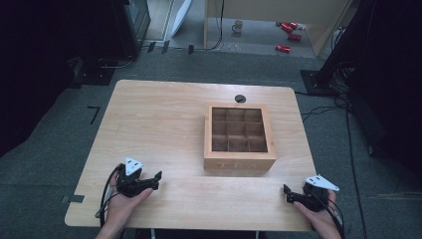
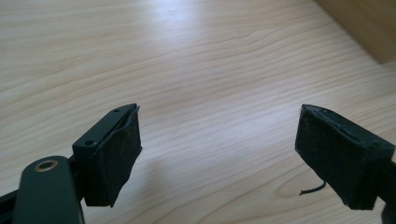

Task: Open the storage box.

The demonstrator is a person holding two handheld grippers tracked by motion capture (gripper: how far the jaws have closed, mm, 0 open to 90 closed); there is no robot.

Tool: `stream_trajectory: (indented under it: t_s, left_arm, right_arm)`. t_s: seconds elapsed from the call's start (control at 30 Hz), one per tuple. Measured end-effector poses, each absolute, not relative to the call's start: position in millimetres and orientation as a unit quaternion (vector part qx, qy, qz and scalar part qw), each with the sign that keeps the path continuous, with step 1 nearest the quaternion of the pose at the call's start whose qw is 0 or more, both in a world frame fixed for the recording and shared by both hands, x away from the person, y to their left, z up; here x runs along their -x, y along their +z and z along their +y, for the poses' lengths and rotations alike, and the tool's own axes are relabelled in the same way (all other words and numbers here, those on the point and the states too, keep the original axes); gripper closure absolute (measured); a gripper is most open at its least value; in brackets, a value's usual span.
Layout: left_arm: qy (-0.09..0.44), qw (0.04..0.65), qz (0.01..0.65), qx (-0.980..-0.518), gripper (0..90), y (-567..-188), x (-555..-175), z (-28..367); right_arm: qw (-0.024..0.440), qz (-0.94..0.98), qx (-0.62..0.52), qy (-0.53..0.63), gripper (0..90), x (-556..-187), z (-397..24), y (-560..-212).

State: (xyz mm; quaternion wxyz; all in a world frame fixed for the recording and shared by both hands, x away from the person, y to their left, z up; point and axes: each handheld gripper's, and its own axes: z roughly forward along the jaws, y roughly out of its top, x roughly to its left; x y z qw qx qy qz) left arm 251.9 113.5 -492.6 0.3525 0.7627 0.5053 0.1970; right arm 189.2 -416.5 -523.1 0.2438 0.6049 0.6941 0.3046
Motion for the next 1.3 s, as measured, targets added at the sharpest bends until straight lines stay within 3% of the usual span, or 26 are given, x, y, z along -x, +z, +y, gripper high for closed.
stream_trajectory:
  t_s: [0.9, 1.07, 1.3]
  left_arm:
    - [0.154, 0.388, 0.452, -0.788, 16.9, -487.1, -265.7, 34.9]
    - [0.147, 0.396, 0.444, -0.79, 23.5, -487.0, -266.5, 23.7]
    - [0.133, 0.41, 0.432, -0.792, 25.6, -487.6, -267.7, 9.5]
  right_arm:
    - [0.237, 0.662, -0.607, 0.37, 13.8, -201.0, -404.8, -491.7]
    - [0.242, 0.664, -0.599, 0.376, 14.0, -206.4, -399.2, -485.5]
    - [0.244, 0.675, -0.582, 0.381, 14.1, -213.6, -387.0, -479.3]
